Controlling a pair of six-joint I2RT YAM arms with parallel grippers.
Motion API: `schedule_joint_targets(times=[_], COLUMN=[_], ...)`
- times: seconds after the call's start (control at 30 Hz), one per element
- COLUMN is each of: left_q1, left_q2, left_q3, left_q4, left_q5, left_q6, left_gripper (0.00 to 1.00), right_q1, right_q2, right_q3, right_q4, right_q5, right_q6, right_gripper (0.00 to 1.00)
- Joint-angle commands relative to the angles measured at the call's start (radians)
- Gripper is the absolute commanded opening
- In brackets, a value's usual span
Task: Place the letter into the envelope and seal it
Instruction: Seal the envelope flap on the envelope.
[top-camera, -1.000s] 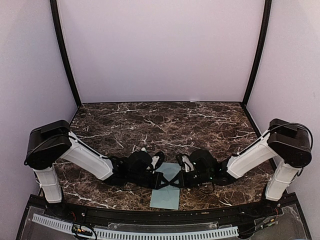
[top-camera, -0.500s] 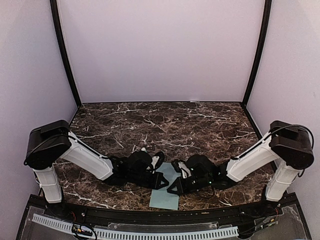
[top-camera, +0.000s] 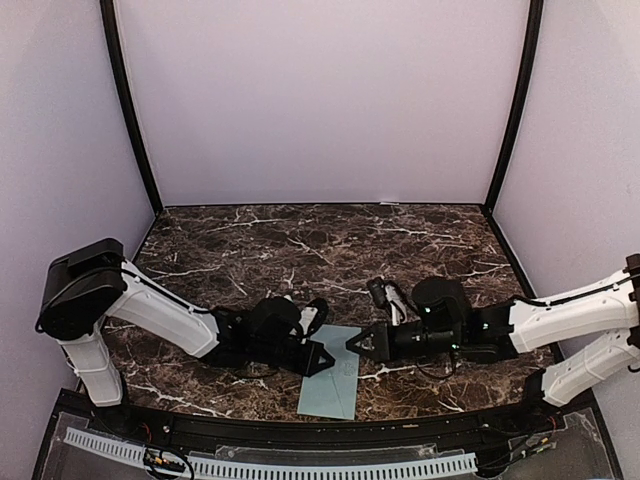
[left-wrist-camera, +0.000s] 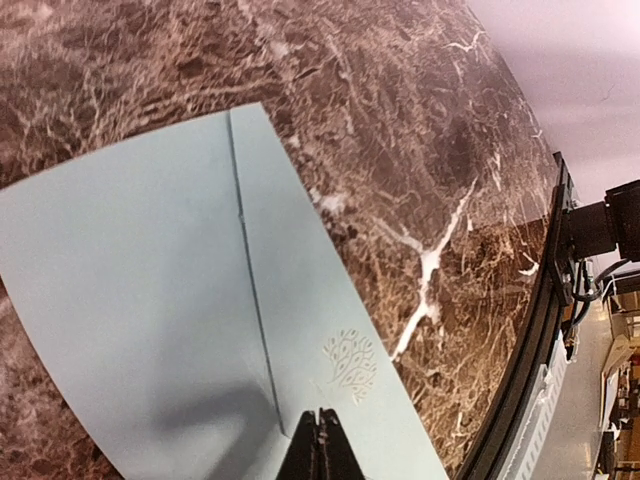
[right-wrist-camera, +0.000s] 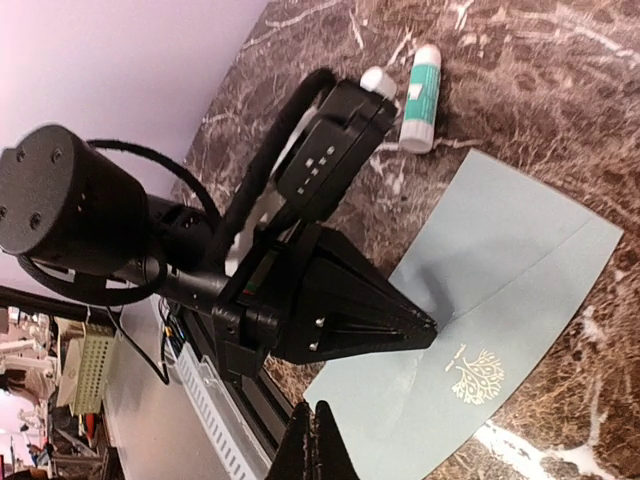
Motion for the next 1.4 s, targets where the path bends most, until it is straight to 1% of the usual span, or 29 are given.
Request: schedule_joint_targets(times=[0.0,0.13,0.23,0.4,0.53,0.7,0.8,0.87,0.9,1.0,1.03,1.07,1.13,1.17,1.2,1.23,1.27,1.3,1.33,1.37], left_q1=[0.001,0.000,-0.002,-0.041,-0.066,-0.077,-0.077,-0.075,-0.071,-0.033,0.001,0.019,0.084,0.127,0.151,0.193,0.213,0.253,0.273,0.315], left_q2=[-0.109,-0.162,-0.181,-0.141,-0.090,-0.061,-0.103,-0.155,-0.175,-0.275,-0.317,-0.343,-0.414,-0.455,-0.471,-0.498,-0.506,-0.518,-0.521,-0.522], left_q3=[0.034,0.028,0.014,0.002,0.005,0.003,-0.031,-0.058,-0.059,-0.037,-0.035,-0.033,-0.025,-0.018,0.002,0.016,0.046,0.060,0.085,0.096], left_q4=[-0.052,-0.059,-0.047,-0.009,0.028,0.029,0.039,0.026,-0.020,-0.161,-0.227,-0.254,-0.368,-0.397,-0.470,-0.511,-0.578,-0.612,-0.668,-0.692], left_q5=[-0.029,-0.038,-0.013,0.029,0.061,0.059,0.028,-0.009,-0.036,-0.073,-0.073,-0.071,-0.061,-0.048,-0.038,-0.033,-0.027,-0.023,-0.009,-0.001], left_q6=[0.091,0.096,0.090,0.092,0.087,0.078,0.066,0.063,0.069,0.081,0.089,0.094,0.114,0.136,0.165,0.184,0.221,0.239,0.272,0.287], left_gripper=[0.01,0.02,0.03,0.03,0.01,0.00,0.00,0.03,0.07,0.12,0.15,0.17,0.25,0.28,0.34,0.37,0.44,0.48,0.54,0.56], right_q1=[-0.055,-0.101,-0.104,-0.103,-0.101,-0.101,-0.101,-0.101,-0.101,-0.102,-0.101,-0.101,-0.103,-0.103,-0.103,-0.104,-0.103,-0.103,-0.103,-0.102], right_q2=[-0.080,-0.079,-0.025,0.108,0.190,0.243,0.258,0.258,0.253,0.218,0.204,0.191,0.163,0.151,0.139,0.131,0.122,0.114,0.107,0.099], right_q3=[-0.043,-0.077,-0.078,-0.047,-0.008,0.032,0.044,0.045,0.045,0.050,0.052,0.055,0.063,0.069,0.076,0.084,0.093,0.102,0.108,0.115], right_q4=[-0.102,-0.075,-0.027,0.047,0.075,0.084,0.093,0.095,0.094,0.070,0.059,0.045,0.010,-0.010,-0.032,-0.053,-0.080,-0.113,-0.132,-0.152], right_q5=[0.089,0.056,0.014,-0.064,-0.092,-0.094,-0.103,-0.103,-0.099,-0.068,-0.051,-0.034,0.004,0.020,0.036,0.057,0.074,0.089,0.102,0.117], right_q6=[-0.034,-0.044,-0.053,-0.077,-0.101,-0.113,-0.108,-0.105,-0.101,-0.097,-0.097,-0.097,-0.102,-0.105,-0.111,-0.118,-0.126,-0.132,-0.138,-0.146], right_gripper=[0.00,0.00,0.00,0.00,0.00,0.00,0.00,0.00,0.00,0.00,0.00,0.00,0.00,0.00,0.00,0.01,0.04,0.07,0.12,0.17])
